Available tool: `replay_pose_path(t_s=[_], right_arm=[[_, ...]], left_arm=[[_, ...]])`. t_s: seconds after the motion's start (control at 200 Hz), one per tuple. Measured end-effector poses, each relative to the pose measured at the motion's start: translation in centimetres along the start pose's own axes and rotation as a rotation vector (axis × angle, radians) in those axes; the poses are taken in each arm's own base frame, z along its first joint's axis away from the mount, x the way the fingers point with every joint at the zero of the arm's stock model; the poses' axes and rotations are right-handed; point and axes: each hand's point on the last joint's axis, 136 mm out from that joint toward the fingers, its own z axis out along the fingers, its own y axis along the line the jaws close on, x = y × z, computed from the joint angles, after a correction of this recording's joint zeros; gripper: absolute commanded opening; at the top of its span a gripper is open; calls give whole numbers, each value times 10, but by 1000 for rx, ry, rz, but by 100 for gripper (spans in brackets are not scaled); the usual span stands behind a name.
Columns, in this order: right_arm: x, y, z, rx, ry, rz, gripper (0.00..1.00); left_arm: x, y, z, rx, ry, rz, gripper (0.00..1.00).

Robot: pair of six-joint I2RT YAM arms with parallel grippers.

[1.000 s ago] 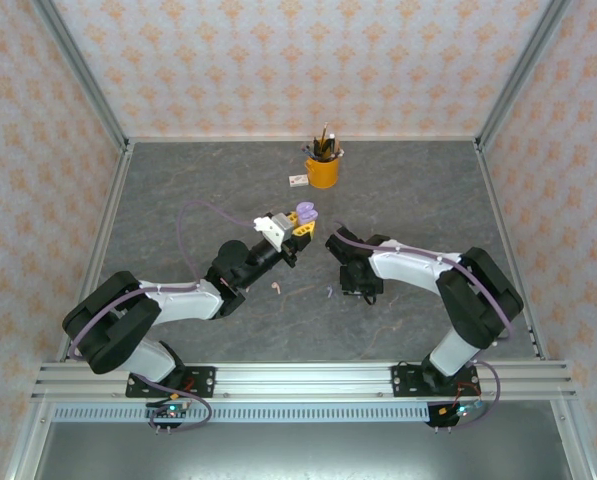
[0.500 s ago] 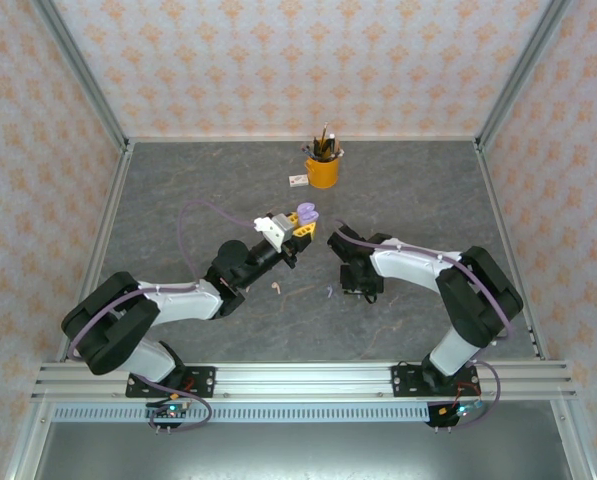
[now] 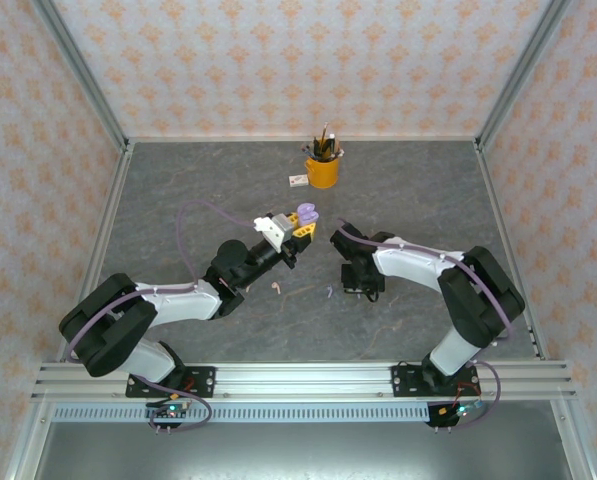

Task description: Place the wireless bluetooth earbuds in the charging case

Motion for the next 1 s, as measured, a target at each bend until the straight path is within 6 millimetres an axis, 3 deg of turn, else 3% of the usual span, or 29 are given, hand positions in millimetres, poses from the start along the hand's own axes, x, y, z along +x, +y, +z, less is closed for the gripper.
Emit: replay_pose_path(t_s=[0.255,0.46,0.636,0.866,1.001], right_arm=[[-1,-10,-7,-5,-36,21,17],[-15,-7,-49,-93,-169,37,17],[-34,-5,-108,-214,-341,68,17],[-66,5,-218,-403,-631,74,17],[-77,10,-269,-492,-764,59,18]], left_arm=[[0,-3,1,18,4,-3,0],[-7,-4,1,27,-8,-7,0],[-14,-9,3,56,-20,-6,0],[-30,-19,8,114,-49,0,0],[-41,-26,10,153,-66,18,0]])
